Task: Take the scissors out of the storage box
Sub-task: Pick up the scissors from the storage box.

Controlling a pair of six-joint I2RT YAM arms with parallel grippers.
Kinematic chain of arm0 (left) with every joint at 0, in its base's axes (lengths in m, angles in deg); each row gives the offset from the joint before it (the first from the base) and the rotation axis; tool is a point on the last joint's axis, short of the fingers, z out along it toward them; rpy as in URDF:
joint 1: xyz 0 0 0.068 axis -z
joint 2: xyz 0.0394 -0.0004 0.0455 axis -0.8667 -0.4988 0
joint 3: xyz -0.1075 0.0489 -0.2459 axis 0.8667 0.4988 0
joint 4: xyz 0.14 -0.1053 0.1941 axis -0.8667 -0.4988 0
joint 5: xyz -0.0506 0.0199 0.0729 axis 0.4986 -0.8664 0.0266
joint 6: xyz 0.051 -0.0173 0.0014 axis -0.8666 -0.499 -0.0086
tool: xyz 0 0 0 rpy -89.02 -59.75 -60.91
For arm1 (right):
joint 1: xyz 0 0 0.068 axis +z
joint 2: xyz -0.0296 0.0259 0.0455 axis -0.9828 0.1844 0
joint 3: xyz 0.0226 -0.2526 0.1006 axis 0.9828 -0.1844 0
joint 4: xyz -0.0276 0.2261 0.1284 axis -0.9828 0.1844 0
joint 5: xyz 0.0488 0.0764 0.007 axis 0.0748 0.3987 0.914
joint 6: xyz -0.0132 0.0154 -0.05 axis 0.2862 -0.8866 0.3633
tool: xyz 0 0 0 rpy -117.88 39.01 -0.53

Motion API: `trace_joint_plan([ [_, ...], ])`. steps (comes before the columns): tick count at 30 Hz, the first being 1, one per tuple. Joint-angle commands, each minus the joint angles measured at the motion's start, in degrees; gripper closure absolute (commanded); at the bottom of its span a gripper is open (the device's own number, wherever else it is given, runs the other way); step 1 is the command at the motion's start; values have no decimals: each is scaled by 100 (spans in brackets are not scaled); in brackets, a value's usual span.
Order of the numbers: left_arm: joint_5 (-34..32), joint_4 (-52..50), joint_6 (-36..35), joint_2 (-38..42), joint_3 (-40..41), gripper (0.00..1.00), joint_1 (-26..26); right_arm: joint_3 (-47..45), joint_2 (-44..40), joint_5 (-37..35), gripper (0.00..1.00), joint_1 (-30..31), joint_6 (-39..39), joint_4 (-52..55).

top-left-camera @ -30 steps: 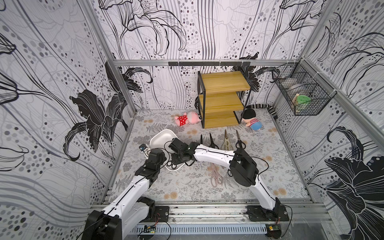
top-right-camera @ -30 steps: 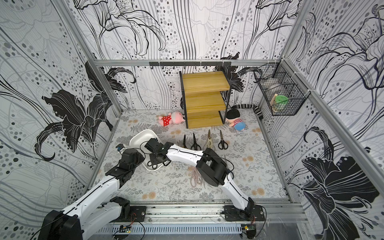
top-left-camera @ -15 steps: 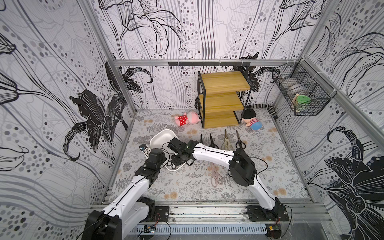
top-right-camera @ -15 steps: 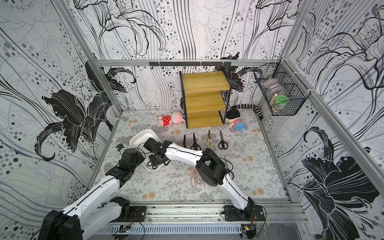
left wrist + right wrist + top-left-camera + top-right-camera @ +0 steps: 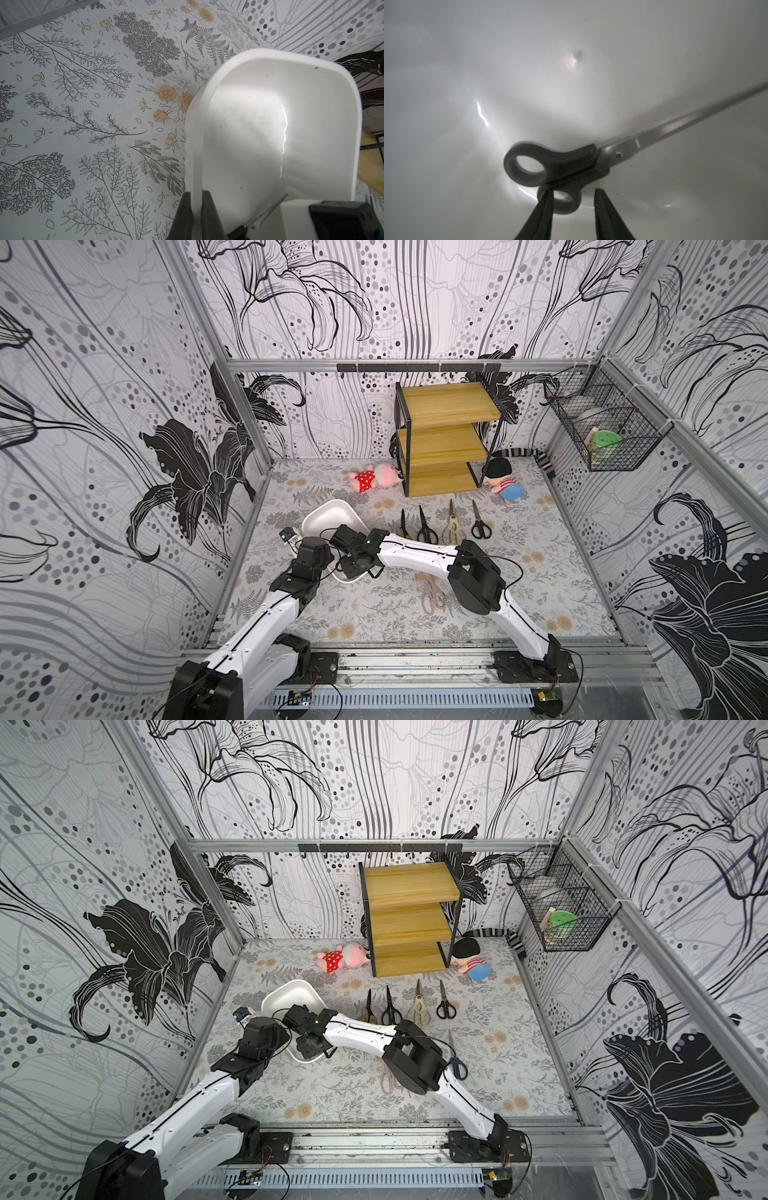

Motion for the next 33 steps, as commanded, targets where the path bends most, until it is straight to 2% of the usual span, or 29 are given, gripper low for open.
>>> trace_joint_plan([
  [1,-89,20,-34,9,-106,100,-48,-223,326,-853,65,28,-320,167],
  [5,-69,-13,-44,1,-119,100,-48,-469,372,-1131,72,25,-542,-187],
  [10,-36,2,-39,-27,-113,100,-46,-873,297,-1364,75,25,-578,-783],
  [16,-33,0,-42,-38,-115,100,-51,-1140,314,-1332,90,15,-502,-1218],
  [21,-59,3,-43,-67,-124,100,-57,-1555,-3,-1337,99,12,-352,-1647],
  [33,-70,-18,-152,-215,-255,100,-285,-2426,-882,-1056,100,-38,-25,-2275],
])
